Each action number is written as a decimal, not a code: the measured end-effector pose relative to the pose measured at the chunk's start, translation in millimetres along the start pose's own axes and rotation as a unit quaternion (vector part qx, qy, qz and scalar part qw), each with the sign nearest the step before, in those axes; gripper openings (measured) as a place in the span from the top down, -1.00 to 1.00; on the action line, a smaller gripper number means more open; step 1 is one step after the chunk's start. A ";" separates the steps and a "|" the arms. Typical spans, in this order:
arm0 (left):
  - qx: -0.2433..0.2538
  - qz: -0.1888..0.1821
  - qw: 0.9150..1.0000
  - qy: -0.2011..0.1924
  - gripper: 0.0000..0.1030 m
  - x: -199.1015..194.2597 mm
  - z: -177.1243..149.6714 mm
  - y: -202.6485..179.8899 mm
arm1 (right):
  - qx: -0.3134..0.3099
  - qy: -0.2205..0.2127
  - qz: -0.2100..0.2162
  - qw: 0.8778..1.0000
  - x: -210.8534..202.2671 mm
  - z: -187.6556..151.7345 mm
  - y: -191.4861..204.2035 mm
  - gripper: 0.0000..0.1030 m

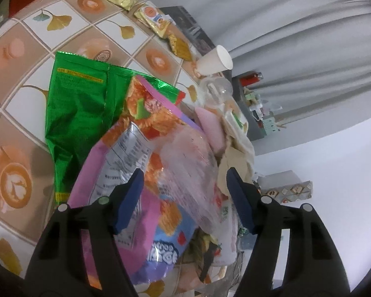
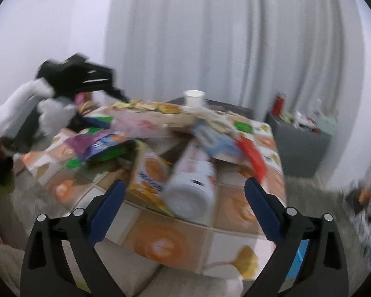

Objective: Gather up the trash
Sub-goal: 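Grasp the clear plastic bag with the left tool while the right tool grasps a yellow snack wrapper, then carry the plastic bag and yellow wrapper to the blue wastebasket and release both, then move both tools back toward the table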

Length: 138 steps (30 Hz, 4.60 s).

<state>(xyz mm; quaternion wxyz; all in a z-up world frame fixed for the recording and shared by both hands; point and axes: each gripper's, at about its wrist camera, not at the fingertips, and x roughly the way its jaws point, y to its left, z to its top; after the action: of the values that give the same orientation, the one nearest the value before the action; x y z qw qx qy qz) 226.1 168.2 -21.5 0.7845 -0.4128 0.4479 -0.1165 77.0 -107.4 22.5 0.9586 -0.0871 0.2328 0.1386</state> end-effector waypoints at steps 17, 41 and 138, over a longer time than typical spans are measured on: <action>0.011 -0.009 1.000 0.006 0.60 12.4 15.6 13.3 | -0.120 0.115 -0.025 0.986 72.4 -1.0 62.6 -0.15; 0.140 -0.066 0.982 -0.108 0.96 -97.8 -9.8 -57.6 | 0.029 0.072 0.094 0.993 10.4 27.7 33.3 0.75; 0.399 -0.052 0.908 -0.118 -0.63 -88.3 -101.1 -125.5 | 0.202 -0.065 -0.071 0.975 -83.5 19.3 -151.1 -0.88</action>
<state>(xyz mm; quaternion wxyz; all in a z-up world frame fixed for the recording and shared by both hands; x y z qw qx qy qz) 118.3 82.7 100.3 0.9236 -0.0987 0.2462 -0.2767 60.2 -264.7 94.2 0.9770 0.1009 0.1862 0.0258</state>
